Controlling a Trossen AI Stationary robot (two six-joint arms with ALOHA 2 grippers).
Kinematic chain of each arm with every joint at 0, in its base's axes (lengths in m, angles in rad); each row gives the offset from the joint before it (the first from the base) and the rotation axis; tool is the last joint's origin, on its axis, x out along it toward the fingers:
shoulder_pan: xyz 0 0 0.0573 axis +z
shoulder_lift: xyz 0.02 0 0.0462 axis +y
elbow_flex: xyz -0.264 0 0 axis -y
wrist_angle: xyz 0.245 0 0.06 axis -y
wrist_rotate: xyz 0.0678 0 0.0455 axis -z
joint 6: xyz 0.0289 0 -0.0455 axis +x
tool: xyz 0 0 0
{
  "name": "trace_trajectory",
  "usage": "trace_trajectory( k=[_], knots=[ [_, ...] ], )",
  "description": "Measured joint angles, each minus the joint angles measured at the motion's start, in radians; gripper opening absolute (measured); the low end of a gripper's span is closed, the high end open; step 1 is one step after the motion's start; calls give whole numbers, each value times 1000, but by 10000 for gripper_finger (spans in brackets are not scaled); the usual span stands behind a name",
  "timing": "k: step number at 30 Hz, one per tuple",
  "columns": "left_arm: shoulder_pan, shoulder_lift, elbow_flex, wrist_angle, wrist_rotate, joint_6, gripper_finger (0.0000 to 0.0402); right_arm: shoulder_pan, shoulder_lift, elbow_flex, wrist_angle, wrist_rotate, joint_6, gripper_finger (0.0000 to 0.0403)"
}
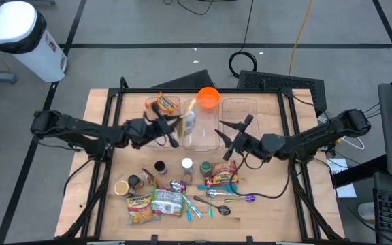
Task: Pick & Place Food Item
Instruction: Put the yellow noodle pack into the left transparent bin
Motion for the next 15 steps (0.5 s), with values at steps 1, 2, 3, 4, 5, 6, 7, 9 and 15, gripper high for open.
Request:
trace_trajectory(
  k=[1,2,3,4,5,6,7,9,15],
  knots=[
    [11,-35,-31,1,1,-2,4,0,-5,0,-11,1,10,172],
    [22,-66,-61,2,4,-8,5,0,-10,0,-19,0,16,177],
    [34,-96,-89,2,4,-11,7,0,-12,0,-24,0,17,180],
    [49,-127,-118,2,4,-11,9,-1,-12,0,-24,0,17,183],
    [62,-155,-146,1,3,-9,10,-3,-12,0,-24,0,16,185],
    [76,-182,-175,0,3,-6,9,-4,-12,0,-25,0,16,186],
    [92,-206,-203,-1,14,-3,6,-5,-12,0,-25,0,16,187],
    [135,-243,-253,1,95,-2,4,-9,-12,0,-26,-1,16,187],
    [282,-271,-371,88,313,9,5,-12,-12,0,-25,-2,36,179]
  ],
)
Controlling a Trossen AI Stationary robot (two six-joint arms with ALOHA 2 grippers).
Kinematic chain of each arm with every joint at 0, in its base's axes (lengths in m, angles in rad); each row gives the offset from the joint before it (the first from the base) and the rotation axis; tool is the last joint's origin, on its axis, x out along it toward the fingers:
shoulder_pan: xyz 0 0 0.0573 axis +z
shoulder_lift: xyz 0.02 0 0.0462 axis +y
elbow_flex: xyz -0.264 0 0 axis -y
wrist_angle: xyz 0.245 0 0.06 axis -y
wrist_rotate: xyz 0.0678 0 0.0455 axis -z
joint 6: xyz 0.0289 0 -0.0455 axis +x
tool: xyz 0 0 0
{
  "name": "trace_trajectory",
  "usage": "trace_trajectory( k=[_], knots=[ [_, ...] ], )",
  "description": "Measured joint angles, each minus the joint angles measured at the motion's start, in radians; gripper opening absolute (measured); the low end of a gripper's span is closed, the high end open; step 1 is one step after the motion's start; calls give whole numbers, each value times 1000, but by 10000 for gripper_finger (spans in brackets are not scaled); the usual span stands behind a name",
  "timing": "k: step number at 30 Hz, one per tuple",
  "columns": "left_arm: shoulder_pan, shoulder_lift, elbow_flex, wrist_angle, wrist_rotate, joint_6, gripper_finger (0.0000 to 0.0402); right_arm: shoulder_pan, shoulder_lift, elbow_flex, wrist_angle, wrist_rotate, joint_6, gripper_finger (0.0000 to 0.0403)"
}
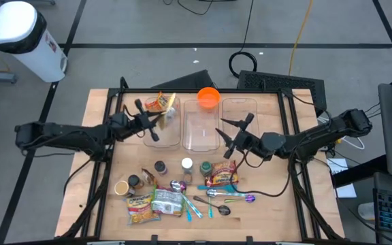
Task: Pick & Place Food Item
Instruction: Put the yellow noodle pack into the left transparent bin
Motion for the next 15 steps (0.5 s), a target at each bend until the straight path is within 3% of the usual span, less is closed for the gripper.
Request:
trace_trajectory(
  k=[7,15],
  knots=[
    [123,23,-38,4,127,-23,6,0,0,0,0,0,0,174],
    [196,113,-38,5,82,-15,16,0,0,0,0,-1,0,173]
  ],
)
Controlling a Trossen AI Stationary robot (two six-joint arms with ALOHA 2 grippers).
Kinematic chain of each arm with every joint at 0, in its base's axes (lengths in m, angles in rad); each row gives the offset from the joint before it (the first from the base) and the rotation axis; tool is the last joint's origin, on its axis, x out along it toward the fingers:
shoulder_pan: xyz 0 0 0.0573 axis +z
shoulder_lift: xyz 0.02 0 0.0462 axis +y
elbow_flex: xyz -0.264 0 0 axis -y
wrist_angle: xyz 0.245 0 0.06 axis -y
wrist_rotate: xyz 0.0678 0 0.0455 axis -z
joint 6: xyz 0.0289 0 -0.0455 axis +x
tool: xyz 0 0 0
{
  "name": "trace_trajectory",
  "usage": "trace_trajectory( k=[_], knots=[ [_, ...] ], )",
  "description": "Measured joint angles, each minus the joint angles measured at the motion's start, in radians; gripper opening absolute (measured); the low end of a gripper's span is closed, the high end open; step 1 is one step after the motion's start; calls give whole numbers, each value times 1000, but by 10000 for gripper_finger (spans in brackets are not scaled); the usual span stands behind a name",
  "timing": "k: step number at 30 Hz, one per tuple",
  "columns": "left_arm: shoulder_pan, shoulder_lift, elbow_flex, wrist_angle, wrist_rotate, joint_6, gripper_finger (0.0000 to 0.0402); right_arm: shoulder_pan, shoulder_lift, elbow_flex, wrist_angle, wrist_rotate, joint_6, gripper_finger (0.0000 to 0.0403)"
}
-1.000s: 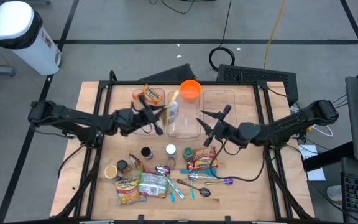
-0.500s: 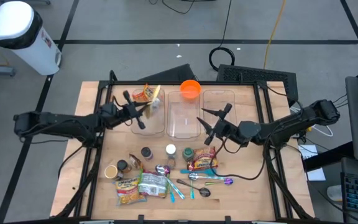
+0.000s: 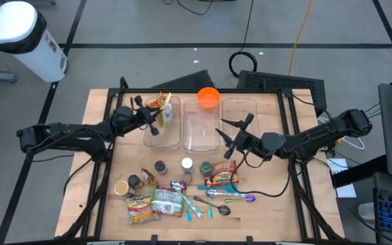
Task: Pick & Place Food Item
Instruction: Put the yellow noodle pack into the left transparent bin
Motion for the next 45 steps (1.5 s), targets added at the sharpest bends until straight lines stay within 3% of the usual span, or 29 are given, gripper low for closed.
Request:
trace_trajectory(
  k=[6,16,29,33,38,45],
  knots=[
    [12,60,0,-30,-127,39,4,0,0,0,-1,0,0,170],
    [12,66,1,-53,-301,75,40,0,0,0,-4,0,0,167],
    [6,66,1,-53,-396,69,51,0,0,0,-4,0,0,165],
    [-11,66,1,-52,-449,68,94,0,0,0,-4,0,0,166],
    [-19,66,1,-51,-514,65,176,0,0,0,-4,0,0,164],
    [-19,65,1,-38,-533,67,255,0,0,0,-4,0,0,165]
  ],
)
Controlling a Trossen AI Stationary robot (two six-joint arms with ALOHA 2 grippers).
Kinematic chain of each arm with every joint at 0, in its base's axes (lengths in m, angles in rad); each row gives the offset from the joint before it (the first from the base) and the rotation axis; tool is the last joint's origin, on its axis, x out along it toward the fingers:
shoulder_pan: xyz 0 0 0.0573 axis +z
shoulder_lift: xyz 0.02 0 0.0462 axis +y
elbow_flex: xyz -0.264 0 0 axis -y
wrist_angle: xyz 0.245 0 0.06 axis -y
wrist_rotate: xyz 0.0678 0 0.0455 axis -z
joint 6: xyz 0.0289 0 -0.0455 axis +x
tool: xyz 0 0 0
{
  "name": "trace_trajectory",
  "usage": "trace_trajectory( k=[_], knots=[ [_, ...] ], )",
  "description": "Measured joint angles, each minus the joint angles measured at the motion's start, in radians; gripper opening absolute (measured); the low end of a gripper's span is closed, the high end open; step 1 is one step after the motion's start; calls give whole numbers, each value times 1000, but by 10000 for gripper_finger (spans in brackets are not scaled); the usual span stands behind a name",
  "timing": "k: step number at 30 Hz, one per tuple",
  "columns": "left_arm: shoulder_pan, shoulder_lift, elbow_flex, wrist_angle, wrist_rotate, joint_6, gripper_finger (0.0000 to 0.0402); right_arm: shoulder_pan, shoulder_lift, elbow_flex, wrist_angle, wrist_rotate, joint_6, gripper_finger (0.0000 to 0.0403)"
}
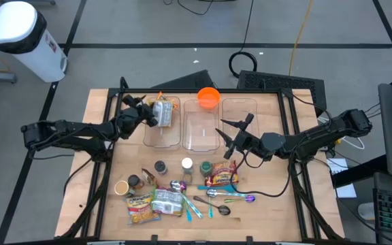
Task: Pick & Place Food Item
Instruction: Put the yellow noodle pack into the left transparent bin
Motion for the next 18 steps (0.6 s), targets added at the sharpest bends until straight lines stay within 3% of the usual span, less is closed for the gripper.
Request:
trace_trajectory(
  k=[9,18],
  knots=[
    [-50,-1,1,124,-57,27,282,0,0,0,0,0,0,166],
    [-81,-1,2,104,-154,87,283,0,0,0,-8,0,4,166]
  ],
)
